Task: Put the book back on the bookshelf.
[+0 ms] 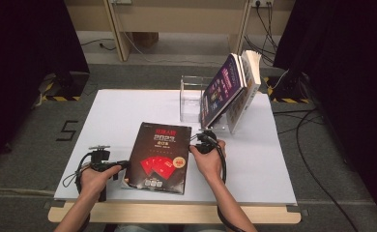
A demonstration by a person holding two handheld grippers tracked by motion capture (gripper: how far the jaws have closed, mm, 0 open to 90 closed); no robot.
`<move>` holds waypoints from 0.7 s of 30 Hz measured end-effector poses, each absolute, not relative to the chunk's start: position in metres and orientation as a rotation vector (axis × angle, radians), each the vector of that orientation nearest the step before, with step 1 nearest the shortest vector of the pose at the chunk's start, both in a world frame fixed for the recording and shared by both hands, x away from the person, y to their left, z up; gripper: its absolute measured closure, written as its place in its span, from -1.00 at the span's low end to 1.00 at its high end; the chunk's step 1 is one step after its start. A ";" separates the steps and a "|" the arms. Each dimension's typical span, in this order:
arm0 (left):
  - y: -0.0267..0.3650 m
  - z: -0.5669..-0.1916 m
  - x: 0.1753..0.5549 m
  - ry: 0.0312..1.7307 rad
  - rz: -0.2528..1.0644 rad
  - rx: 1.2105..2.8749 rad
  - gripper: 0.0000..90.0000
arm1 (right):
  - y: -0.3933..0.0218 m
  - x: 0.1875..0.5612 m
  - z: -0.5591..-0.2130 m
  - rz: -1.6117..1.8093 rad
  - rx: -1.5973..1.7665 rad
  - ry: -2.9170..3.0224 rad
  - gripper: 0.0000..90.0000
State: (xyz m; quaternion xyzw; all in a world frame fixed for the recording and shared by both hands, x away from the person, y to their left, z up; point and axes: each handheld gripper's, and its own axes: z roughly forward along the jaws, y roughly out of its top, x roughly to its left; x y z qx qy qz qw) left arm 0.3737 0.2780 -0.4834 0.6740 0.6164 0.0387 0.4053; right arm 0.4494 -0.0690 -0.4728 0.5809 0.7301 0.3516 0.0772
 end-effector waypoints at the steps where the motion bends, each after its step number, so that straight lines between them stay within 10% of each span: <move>1: 0.278 -0.483 0.374 1.555 0.098 1.701 0.60 | -0.069 0.450 -0.474 1.052 1.735 2.189 0.41; 21: 0.269 -0.488 0.374 1.551 0.156 1.799 0.90 | -0.057 0.463 -0.480 1.048 1.772 2.209 0.41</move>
